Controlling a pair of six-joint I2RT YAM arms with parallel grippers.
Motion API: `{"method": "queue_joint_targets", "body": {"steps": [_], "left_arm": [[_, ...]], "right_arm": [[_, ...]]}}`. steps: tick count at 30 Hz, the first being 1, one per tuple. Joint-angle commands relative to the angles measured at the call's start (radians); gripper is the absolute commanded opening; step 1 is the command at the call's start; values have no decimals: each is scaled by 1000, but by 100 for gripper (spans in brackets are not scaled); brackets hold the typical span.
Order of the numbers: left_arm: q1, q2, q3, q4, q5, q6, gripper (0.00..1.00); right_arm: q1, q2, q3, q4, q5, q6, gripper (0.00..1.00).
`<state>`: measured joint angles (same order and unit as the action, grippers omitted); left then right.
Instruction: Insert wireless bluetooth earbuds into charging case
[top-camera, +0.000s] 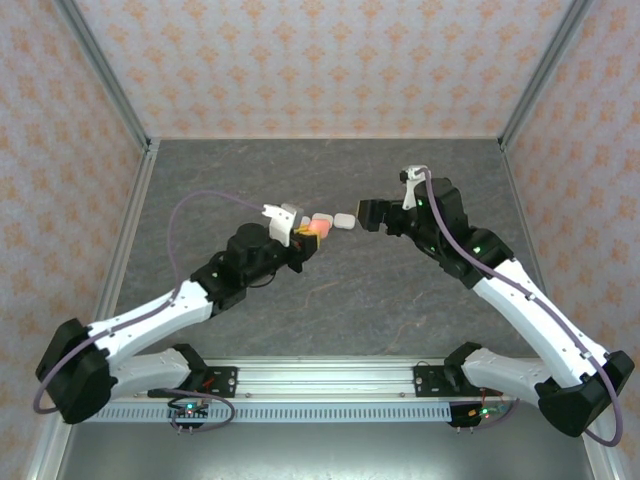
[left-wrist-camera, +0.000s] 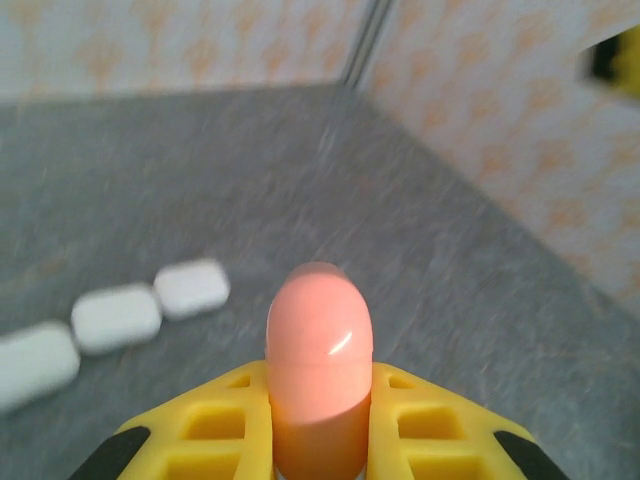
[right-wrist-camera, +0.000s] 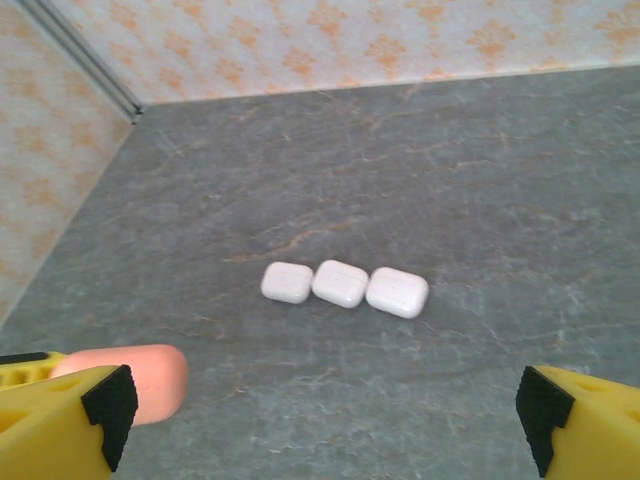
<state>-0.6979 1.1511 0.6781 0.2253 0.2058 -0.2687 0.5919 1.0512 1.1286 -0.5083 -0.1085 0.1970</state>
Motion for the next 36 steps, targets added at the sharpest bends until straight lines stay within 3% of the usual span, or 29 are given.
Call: {"method": "queue_joint_targets", "body": {"steps": [1,7,16,20,25,36], "left_arm": [[18,81,5,-79,-35,-114,0],[23,255,28,-73,25,-233,0],[23,415,117,-138,53,-295,0],[25,446,143,-182,54,-299,9],[29,480,167,-239,59,-307,28],[36,486,180,-271,53,-316,47]], "right_arm": [[-7,-22,-19,-24,64,-13,99],[-10,-19,-32,-21,63,-22,99],[-13,-16,-52,-24,58,-20,99],[-14,-16,-52,-26,59,-23,99],[-15,-16,-54,-30,64,-27,99],[-19,-25,-40,-58,79,-53,99]]}}
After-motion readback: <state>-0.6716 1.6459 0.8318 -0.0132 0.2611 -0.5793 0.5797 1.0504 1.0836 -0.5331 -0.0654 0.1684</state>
